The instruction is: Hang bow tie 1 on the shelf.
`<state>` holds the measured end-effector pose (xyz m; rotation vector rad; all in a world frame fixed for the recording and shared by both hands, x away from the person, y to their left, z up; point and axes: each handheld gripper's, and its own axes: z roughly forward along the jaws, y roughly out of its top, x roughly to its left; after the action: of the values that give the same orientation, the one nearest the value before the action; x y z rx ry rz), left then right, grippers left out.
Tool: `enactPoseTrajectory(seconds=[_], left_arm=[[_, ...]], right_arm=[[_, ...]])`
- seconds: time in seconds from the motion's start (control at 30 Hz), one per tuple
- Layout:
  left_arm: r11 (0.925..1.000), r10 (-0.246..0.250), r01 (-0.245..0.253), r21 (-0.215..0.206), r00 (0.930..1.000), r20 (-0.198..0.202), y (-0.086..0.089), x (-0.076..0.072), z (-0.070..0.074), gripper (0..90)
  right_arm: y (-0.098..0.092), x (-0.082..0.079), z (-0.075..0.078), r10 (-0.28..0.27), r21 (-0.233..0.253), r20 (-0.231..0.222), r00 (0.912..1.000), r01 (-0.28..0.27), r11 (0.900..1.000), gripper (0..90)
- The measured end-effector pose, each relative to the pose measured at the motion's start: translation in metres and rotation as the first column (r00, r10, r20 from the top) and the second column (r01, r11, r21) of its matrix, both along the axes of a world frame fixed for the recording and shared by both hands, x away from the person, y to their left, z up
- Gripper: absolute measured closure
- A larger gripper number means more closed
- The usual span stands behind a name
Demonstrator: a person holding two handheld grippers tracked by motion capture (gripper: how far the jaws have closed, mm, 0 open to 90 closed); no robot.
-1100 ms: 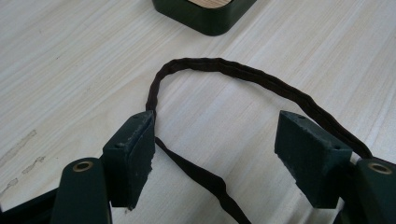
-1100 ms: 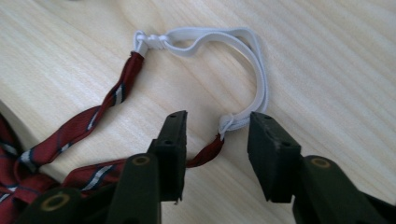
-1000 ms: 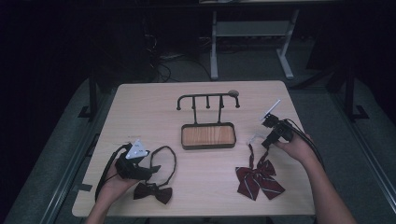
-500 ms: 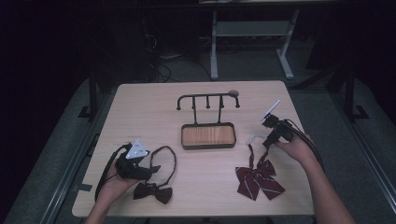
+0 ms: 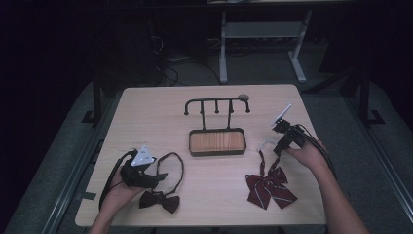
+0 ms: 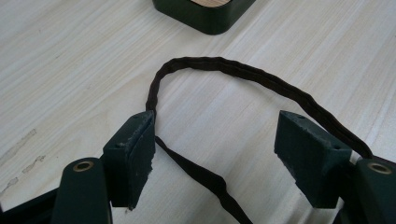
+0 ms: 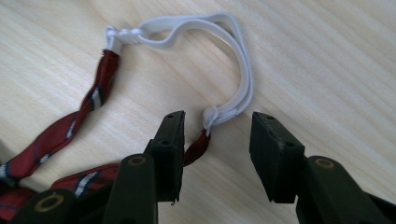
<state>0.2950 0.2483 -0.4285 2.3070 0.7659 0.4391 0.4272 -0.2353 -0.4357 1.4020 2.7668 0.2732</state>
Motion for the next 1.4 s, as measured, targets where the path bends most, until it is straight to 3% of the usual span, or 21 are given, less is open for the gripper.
enactPoseTrajectory(seconds=[0.53, 0.73, 0.93, 1.07, 1.17, 1.2, 1.27, 1.33, 1.4], left_arm=[[1.0, -0.002, 0.002, -0.001, 1.0, 0.0, 0.0, 0.0, 0.001, 29.6], [1.0, 0.001, -0.001, -0.003, 1.0, -0.001, 0.0, 0.0, 0.001, 29.6], [1.0, -0.002, 0.002, -0.001, 1.0, 0.0, 0.0, 0.0, 0.001, 29.6], [1.0, -0.003, 0.003, 0.0, 1.0, 0.0, 0.0, 0.0, 0.0, 29.6], [1.0, -0.003, 0.003, 0.001, 1.0, -0.001, 0.0, -0.001, 0.001, 29.6], [1.0, -0.003, 0.003, 0.0, 1.0, 0.0, 0.0, 0.0, 0.001, 29.6], [1.0, -0.002, 0.002, 0.0, 1.0, -0.001, 0.0, 0.0, 0.0, 29.6], [1.0, -0.003, 0.003, 0.0, 1.0, 0.001, -0.001, 0.0, 0.0, 29.6], [1.0, -0.003, 0.003, -0.001, 1.0, 0.001, -0.001, 0.0, 0.0, 29.6]], right_arm=[[0.006, -0.001, -0.004, 0.041, -0.018, -0.014, 0.9991, -0.041, 0.999, 80.7], [0.005, -0.003, -0.003, 0.055, -0.016, -0.011, 0.9984, -0.056, 0.998, 83.9], [0.003, -0.008, 0.007, 0.075, 0.028, 0.008, 0.9971, -0.075, 0.997, 84.1], [0.004, -0.016, 0.02, 0.135, 0.065, 0.024, 0.9906, -0.136, 0.989, 84.0], [0.005, -0.019, 0.026, 0.149, 0.077, 0.033, 0.9883, -0.151, 0.985, 83.8], [0.005, -0.023, 0.032, 0.171, 0.108, 0.052, 0.984, -0.175, 0.979, 83.7], [0.005, -0.026, 0.035, 0.174, 0.125, 0.057, 0.983, -0.18, 0.976, 83.7], [0.007, -0.031, 0.044, 0.196, 0.156, 0.073, 0.9779, -0.205, 0.966, 83.7], [0.008, -0.033, 0.047, 0.204, 0.157, 0.081, 0.9757, -0.214, 0.964, 83.7]])
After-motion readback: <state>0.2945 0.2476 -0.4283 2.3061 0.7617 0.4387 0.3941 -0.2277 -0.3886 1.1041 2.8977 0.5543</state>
